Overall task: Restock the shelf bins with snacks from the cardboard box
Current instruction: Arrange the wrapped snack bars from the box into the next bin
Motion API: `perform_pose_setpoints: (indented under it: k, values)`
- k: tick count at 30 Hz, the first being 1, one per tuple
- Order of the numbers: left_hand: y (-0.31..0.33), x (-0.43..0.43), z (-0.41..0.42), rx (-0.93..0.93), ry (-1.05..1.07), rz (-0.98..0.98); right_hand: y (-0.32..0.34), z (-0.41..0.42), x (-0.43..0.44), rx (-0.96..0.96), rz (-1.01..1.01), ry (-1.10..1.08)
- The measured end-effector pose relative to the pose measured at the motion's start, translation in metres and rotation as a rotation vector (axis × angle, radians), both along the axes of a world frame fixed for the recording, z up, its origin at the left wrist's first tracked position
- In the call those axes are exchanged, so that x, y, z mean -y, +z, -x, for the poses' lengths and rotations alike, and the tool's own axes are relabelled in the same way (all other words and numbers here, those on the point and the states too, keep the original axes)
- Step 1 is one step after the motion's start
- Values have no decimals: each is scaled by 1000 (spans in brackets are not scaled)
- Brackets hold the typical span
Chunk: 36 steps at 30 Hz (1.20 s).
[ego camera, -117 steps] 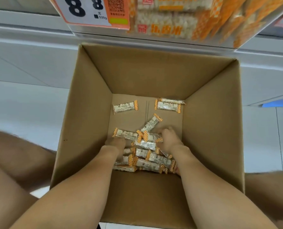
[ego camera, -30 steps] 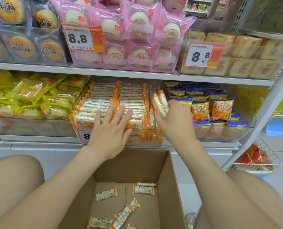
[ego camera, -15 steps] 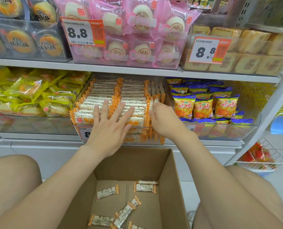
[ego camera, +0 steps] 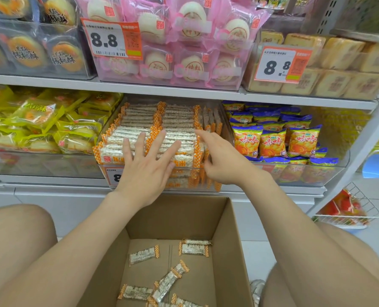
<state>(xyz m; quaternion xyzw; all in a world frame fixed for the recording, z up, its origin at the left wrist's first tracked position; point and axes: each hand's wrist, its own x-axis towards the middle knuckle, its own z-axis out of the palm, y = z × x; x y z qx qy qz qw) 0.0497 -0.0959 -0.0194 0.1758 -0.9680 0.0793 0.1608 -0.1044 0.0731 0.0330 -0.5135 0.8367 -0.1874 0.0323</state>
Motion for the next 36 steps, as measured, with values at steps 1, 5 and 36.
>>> perform_pose_setpoints:
  k: [1, 5, 36]
  values:
    - [0, 0, -1, 5, 0, -5, -4, 0, -1, -1, 11, -1]
    - [3, 2, -5, 5, -4, -30, -13, -1, -2, 23, 88, -70]
    - [-270, -40, -104, 1006, 176, -825, -308, -107, 3, 308, -843, 38]
